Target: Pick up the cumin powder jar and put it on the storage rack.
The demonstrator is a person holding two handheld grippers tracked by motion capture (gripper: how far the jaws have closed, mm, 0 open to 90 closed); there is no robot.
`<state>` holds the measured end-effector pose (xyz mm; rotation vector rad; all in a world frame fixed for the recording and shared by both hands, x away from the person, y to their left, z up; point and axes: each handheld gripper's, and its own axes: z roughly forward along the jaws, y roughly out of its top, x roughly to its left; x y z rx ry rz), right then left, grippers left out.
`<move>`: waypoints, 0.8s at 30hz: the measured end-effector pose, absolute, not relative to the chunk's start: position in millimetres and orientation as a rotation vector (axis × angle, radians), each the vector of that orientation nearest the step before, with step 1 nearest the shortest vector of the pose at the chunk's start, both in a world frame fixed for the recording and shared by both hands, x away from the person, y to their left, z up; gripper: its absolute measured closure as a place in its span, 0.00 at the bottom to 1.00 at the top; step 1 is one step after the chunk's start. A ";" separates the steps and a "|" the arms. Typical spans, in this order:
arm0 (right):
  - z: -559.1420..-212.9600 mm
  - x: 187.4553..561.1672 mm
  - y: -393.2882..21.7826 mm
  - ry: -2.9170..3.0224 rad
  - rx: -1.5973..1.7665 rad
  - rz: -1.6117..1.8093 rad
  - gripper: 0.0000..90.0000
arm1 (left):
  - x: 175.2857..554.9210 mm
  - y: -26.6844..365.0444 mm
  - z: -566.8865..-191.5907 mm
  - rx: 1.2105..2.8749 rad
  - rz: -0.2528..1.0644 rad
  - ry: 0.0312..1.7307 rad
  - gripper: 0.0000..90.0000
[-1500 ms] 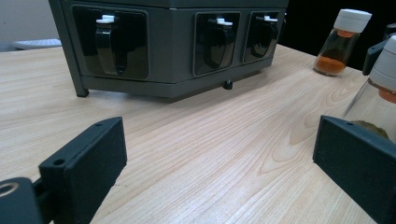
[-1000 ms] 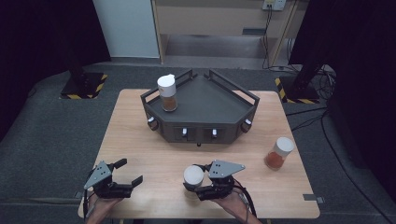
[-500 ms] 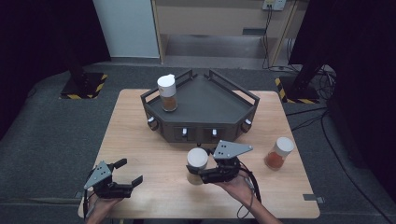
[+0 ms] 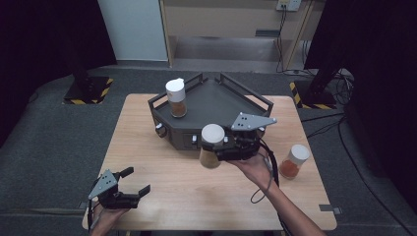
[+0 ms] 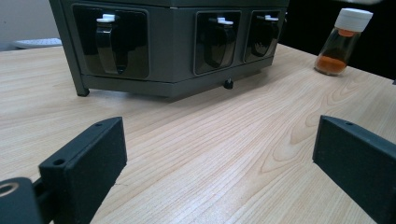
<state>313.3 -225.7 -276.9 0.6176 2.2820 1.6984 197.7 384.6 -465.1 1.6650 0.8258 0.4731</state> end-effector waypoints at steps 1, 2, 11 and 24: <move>-273.5 315.5 -224.9 2.278 0.619 1.692 0.37 | 197.8 384.5 -465.1 1.665 0.473 0.826 0.02; -270.6 317.5 -224.3 2.271 0.622 1.688 0.37 | 198.0 384.6 -465.0 1.667 0.472 0.826 0.02; -246.0 336.9 -213.9 2.213 0.651 1.640 0.37 | 197.8 384.8 -465.0 1.665 0.473 0.826 0.02; -227.4 366.5 -197.0 2.161 0.736 1.562 0.37 | 198.0 384.9 -464.9 1.668 0.473 0.825 0.02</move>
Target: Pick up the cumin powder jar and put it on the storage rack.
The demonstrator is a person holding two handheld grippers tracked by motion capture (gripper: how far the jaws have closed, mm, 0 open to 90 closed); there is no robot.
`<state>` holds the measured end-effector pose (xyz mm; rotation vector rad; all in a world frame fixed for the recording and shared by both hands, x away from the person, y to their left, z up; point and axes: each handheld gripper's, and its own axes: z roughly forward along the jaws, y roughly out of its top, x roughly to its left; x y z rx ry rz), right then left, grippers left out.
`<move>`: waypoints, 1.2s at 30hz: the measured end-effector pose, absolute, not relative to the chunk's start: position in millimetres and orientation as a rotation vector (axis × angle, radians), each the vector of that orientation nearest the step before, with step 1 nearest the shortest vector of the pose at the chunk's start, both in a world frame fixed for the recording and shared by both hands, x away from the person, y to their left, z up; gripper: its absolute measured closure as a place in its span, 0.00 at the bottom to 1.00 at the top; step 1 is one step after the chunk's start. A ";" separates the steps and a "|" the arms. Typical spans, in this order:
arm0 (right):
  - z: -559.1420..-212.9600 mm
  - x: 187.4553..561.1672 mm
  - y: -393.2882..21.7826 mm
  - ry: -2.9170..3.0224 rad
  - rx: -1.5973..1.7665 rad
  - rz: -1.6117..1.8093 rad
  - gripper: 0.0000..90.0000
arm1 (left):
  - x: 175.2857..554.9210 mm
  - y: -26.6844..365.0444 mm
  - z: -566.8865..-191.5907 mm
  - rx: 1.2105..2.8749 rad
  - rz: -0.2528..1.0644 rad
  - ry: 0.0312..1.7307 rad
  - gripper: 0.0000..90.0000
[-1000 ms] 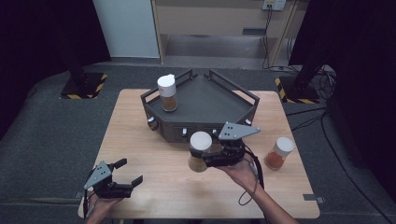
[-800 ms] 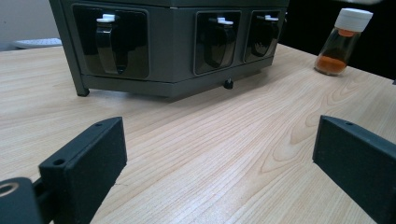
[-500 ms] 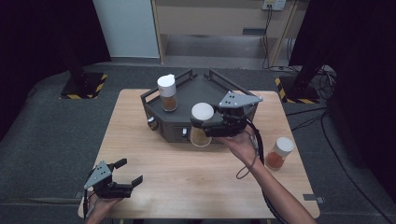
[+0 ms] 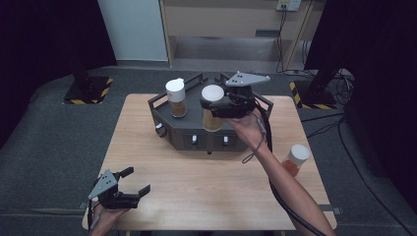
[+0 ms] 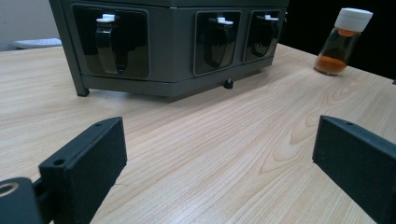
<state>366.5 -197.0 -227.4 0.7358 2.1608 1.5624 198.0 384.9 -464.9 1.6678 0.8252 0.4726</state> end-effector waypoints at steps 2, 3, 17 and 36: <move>-226.9 375.3 -194.4 2.150 0.764 1.560 0.37 | 198.2 384.7 -464.7 1.670 0.472 0.824 0.02; -227.1 377.7 -193.3 2.145 0.774 1.558 0.37 | 198.1 384.3 -464.5 1.672 0.473 0.822 0.02; -236.4 403.9 -178.0 2.094 0.858 1.508 0.37 | 198.7 383.9 -465.0 1.673 0.469 0.817 0.02; -269.6 431.4 -164.8 2.050 0.951 1.453 0.37 | 199.3 384.2 -465.2 1.675 0.467 0.812 0.02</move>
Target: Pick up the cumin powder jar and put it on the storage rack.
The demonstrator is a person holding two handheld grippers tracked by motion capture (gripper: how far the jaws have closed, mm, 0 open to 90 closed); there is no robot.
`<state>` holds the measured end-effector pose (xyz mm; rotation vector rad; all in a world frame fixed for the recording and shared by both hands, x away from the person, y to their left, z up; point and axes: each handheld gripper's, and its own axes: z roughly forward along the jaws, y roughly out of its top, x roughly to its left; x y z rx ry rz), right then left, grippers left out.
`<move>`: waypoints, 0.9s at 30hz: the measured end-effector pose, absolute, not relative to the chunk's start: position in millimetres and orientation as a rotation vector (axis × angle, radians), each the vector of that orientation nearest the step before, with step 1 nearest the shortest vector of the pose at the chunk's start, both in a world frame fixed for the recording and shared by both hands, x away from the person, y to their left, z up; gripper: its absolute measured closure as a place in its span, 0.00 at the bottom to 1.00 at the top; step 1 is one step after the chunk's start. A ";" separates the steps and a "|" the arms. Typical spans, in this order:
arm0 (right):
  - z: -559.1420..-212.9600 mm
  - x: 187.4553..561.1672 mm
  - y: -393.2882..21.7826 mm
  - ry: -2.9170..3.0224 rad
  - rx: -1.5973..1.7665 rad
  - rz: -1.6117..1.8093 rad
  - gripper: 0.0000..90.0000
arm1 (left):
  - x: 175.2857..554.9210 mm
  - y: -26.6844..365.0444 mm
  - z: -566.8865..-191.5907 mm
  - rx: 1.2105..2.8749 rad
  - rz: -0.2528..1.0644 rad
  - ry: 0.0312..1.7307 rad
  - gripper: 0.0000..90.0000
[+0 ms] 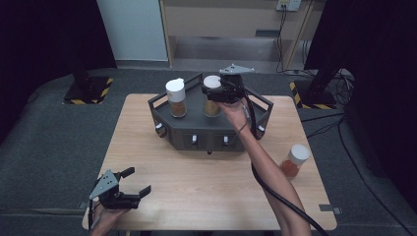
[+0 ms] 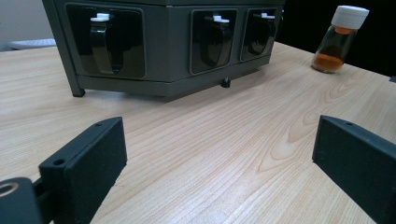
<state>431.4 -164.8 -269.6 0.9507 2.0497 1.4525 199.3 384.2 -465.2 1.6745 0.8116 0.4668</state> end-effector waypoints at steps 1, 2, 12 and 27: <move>-273.6 433.4 -163.8 2.052 0.955 1.451 0.37 | 199.3 384.3 -465.1 1.676 0.468 0.810 0.02; -275.1 434.5 -163.1 2.055 0.956 1.449 0.37 | 199.4 384.3 -465.3 1.675 0.467 0.811 0.02; -285.7 440.2 -157.8 2.069 0.967 1.439 0.37 | 199.4 384.3 -465.0 1.679 0.469 0.808 0.02; -292.4 442.3 -156.7 2.071 0.960 1.432 0.37 | 200.4 383.7 -465.0 1.686 0.463 0.799 0.02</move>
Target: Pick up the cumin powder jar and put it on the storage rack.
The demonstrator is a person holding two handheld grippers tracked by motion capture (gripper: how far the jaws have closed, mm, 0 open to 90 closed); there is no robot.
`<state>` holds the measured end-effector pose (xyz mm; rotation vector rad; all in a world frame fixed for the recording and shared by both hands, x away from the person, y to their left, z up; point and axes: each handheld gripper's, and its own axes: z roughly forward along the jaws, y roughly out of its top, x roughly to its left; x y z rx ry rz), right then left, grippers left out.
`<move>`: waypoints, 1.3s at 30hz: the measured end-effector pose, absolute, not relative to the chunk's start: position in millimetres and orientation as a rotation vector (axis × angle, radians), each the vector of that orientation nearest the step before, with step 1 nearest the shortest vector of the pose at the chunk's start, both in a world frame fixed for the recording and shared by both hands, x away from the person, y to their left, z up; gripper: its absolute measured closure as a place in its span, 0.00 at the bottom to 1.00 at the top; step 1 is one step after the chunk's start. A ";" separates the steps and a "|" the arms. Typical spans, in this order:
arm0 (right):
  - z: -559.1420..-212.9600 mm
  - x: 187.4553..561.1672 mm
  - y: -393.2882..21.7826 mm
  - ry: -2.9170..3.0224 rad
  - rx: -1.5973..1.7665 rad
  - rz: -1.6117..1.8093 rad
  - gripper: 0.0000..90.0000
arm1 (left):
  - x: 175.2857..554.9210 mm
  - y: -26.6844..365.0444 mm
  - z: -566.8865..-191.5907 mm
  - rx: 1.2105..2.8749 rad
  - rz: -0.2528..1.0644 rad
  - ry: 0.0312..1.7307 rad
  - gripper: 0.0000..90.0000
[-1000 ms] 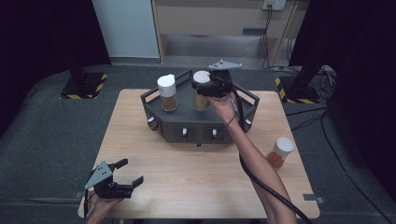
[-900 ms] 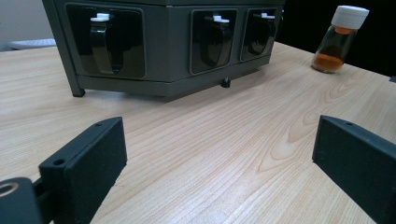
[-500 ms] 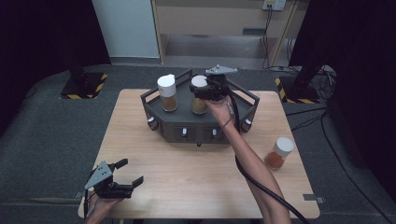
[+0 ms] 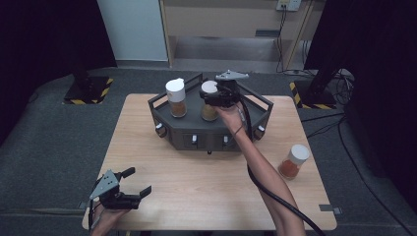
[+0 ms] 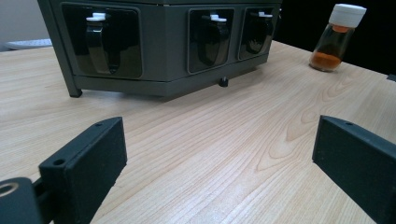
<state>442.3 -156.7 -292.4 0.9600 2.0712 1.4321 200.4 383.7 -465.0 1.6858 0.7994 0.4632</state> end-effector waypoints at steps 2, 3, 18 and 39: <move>-292.9 441.7 -156.7 2.070 0.957 1.434 0.36 | 200.5 383.6 -464.9 1.686 0.462 0.799 0.02; -293.7 441.7 -157.2 2.067 0.958 1.437 0.36 | 200.4 383.5 -464.9 1.686 0.463 0.799 0.02; -282.9 425.7 -171.1 1.991 0.902 1.515 0.10 | 200.8 383.0 -464.9 1.688 0.461 0.796 0.02; -241.3 361.2 -221.8 2.014 0.723 1.578 0.10 | 201.2 381.9 -464.3 1.695 0.459 0.789 0.02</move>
